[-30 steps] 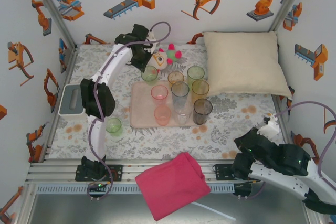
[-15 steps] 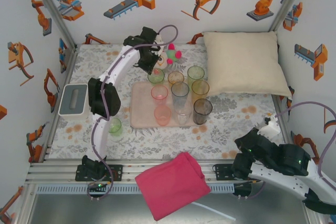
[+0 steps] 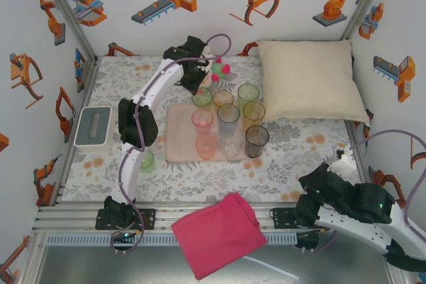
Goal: Place the glasses into the tray
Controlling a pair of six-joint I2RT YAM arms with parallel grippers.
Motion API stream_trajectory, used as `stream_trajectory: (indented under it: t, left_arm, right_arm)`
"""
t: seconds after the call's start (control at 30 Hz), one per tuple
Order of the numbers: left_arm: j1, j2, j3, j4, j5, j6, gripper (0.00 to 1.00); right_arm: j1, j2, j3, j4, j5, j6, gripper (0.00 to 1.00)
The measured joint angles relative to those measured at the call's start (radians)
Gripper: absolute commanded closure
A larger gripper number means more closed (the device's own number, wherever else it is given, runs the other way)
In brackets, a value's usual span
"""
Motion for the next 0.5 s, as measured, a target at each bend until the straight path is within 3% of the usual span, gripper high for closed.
stream_trajectory:
  t: [0.5]
  left_arm:
    - [0.002, 0.005, 0.000, -0.021, 0.000, -0.004, 0.95]
  right_arm:
    - [0.000, 0.000, 0.000, -0.001, 0.003, 0.000, 0.81]
